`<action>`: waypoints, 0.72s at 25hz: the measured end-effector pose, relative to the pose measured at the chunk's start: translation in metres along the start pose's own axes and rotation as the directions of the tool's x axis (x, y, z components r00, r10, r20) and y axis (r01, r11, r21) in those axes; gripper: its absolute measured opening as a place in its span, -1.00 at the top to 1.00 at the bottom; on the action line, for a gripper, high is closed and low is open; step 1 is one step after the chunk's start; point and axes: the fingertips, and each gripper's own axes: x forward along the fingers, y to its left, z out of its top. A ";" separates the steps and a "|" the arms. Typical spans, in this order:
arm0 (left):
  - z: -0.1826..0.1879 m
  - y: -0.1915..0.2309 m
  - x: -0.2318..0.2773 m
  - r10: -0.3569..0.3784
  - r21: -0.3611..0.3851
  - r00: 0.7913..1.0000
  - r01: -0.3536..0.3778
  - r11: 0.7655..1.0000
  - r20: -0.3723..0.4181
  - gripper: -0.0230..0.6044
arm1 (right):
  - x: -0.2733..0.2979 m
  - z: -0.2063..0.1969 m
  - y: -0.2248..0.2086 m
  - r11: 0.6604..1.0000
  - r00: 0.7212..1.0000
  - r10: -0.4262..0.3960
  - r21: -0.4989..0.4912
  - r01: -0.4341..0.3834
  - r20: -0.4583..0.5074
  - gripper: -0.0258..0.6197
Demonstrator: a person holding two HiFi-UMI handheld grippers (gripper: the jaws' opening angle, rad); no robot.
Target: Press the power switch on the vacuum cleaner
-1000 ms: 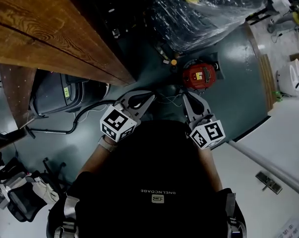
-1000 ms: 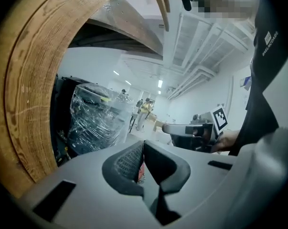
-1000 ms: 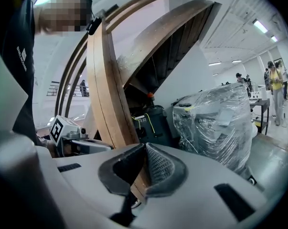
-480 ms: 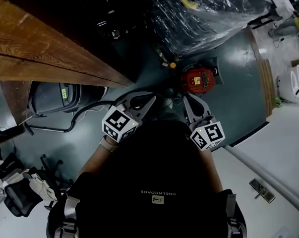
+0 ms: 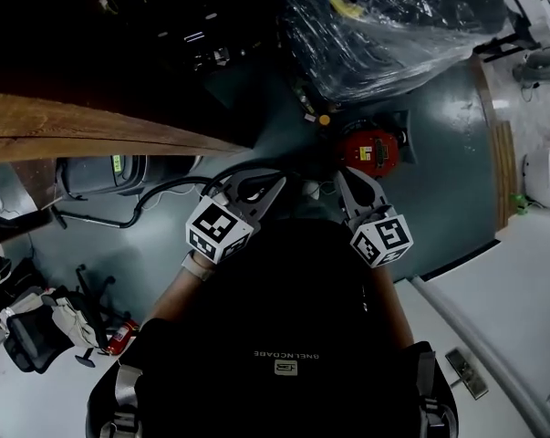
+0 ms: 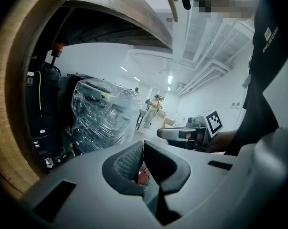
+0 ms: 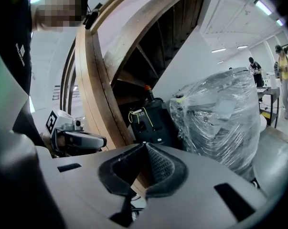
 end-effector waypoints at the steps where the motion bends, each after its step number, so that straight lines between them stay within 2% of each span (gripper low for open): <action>1: 0.000 -0.001 0.004 0.009 -0.003 1.000 -0.009 1.000 -0.008 0.88 | 0.001 -0.002 -0.008 1.000 1.000 0.001 0.000 -0.001 -0.009 0.82; 10: -0.008 0.005 0.032 0.088 -0.025 0.994 -0.090 0.996 -0.067 0.88 | 0.012 -0.053 -0.095 0.999 0.990 -0.043 0.011 0.045 -0.137 0.82; 18: -0.024 0.016 0.054 0.160 -0.055 0.981 -0.167 0.984 -0.112 0.88 | 0.031 -0.125 -0.183 0.991 0.956 -0.096 0.060 0.117 -0.276 0.82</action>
